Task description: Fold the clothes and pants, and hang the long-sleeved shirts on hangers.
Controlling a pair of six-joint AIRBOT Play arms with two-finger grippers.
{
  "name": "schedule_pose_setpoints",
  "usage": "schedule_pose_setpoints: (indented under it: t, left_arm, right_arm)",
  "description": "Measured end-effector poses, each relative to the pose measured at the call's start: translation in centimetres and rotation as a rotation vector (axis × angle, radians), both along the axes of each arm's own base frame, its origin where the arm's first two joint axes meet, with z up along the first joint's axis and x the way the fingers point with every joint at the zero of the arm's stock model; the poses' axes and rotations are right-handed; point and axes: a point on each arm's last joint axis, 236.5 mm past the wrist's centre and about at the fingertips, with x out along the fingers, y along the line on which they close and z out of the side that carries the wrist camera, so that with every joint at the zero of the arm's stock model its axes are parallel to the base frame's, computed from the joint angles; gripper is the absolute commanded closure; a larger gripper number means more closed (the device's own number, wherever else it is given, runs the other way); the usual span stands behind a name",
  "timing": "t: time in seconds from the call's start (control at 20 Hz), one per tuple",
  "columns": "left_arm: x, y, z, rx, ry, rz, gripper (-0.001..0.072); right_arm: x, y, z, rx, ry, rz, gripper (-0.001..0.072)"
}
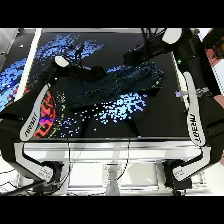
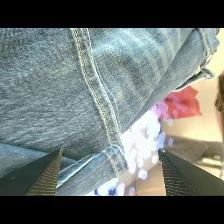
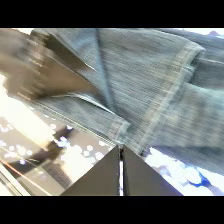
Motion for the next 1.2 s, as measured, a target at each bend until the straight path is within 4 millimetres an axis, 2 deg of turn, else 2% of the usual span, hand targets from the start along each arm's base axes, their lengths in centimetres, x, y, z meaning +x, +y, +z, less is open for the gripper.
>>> schedule_pose_setpoints:
  t: [0.05, 0.15, 0.25, 0.3, 0.45, 0.5, 0.55, 0.6, 0.75, 0.85, 1.05, 1.1, 1.15, 1.2]
  left_arm:
    - [0.2, 1.5, 0.5, 0.009, -0.006, 0.011, 0.0008]
    - [0.5, 5.9, 1.5, 0.052, -0.015, 0.043, 0.0024]
    - [0.3, 11.3, 1.1, 0.13, 0.006, 0.073, 0.0225]
    - [-0.3, 14.0, 0.6, 0.169, 0.028, 0.081, 0.0233]
    - [-2.3, 20.4, -2.0, 0.217, 0.116, 0.123, 0.0207]
    - [-3.0, 21.8, -3.1, 0.224, 0.141, 0.13, 0.0158]
    - [-4.0, 22.7, -4.4, 0.223, 0.173, 0.126, 0.0042]
    - [-4.9, 23.3, -5.8, 0.223, 0.207, 0.119, -0.0008]
    - [-6.5, 24.1, -9.6, 0.211, 0.282, 0.108, -0.0003]
    - [-6.2, 23.8, -11.3, 0.174, 0.294, 0.121, 0.0]
    - [-4.5, 22.0, -13.3, 0.096, 0.276, 0.147, 0.0013]
    - [-4.3, 21.1, -13.6, 0.074, 0.277, 0.147, 0.0091]
    - [-4.2, 20.5, -14.1, 0.069, 0.279, 0.14, 0.0253]
    - [-4.0, 20.0, -14.6, 0.075, 0.278, 0.135, 0.0487]
  right_arm:
    - [0.1, -0.9, 0.1, -0.009, 0.002, -0.009, 0.0677]
    - [0.1, -2.8, -0.1, -0.024, 0.021, -0.028, 0.0677]
    - [0.4, -4.8, -0.2, -0.036, 0.033, -0.057, 0.0677]
    - [0.5, -5.7, -0.3, -0.041, 0.04, -0.071, 0.0677]
    - [0.8, -7.5, -0.3, -0.045, 0.05, -0.101, 0.0677]
    - [0.9, -7.9, -0.4, -0.046, 0.05, -0.11, 0.0677]
    - [1.0, -8.3, -0.4, -0.048, 0.05, -0.116, 0.0677]
    - [1.1, -8.4, -0.4, -0.048, 0.05, -0.119, 0.0677]
    - [1.2, -8.7, -0.3, -0.045, 0.048, -0.125, 0.0677]
    - [1.2, -8.6, -0.2, -0.037, 0.049, -0.123, 0.0677]
    - [1.1, -8.1, 0.0, -0.015, 0.051, -0.115, 0.0676]
    - [1.1, -8.0, 0.1, -0.011, 0.05, -0.115, 0.0677]
    - [1.1, -8.0, 0.1, -0.011, 0.049, -0.115, 0.0677]
    - [1.2, -8.0, 0.1, -0.007, 0.047, -0.115, 0.0676]
